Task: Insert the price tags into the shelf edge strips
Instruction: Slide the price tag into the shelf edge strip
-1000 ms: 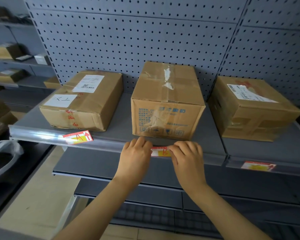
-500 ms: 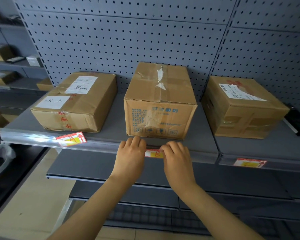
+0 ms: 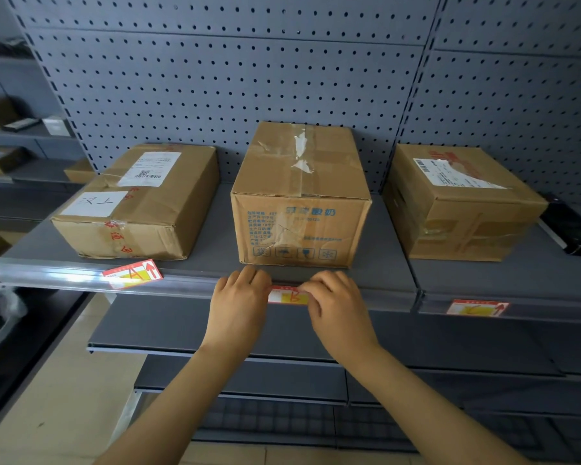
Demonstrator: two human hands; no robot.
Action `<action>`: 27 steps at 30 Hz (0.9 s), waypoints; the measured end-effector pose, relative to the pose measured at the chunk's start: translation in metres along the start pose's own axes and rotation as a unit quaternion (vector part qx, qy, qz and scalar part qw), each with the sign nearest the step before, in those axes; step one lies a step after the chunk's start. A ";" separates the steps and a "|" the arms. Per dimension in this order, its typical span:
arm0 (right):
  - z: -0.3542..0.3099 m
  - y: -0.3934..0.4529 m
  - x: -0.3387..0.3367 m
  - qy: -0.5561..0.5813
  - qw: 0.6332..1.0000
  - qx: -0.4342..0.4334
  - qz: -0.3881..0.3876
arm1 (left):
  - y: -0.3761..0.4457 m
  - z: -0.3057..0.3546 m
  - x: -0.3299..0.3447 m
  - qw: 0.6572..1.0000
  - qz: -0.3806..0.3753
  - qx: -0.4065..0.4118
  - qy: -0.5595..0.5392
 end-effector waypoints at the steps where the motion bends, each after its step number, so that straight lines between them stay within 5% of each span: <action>1: 0.007 -0.001 -0.005 0.025 1.000 0.016 0.009 | -0.002 -0.003 -0.001 1.000 0.005 -0.010 -0.021; 8: 0.060 -0.002 -0.027 0.156 0.975 0.149 0.056 | -0.012 -0.023 0.001 0.990 0.027 -0.094 -0.101; 17: 0.028 -0.005 -0.016 0.005 1.000 0.023 -0.006 | -0.009 -0.027 0.002 0.979 0.042 -0.140 -0.143; 27: 0.027 -0.005 -0.013 -0.028 0.999 0.026 -0.006 | -0.002 -0.019 0.006 0.989 0.008 -0.101 -0.112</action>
Point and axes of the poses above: each hand's wrist, its own y-axis towards the middle knuckle, its own x-axis out of the palm, z = x × y, the point moved 10 cm from there along y, towards the middle knuckle, and after that the axes turned 6 degrees about -y, right-handed, at the moved point
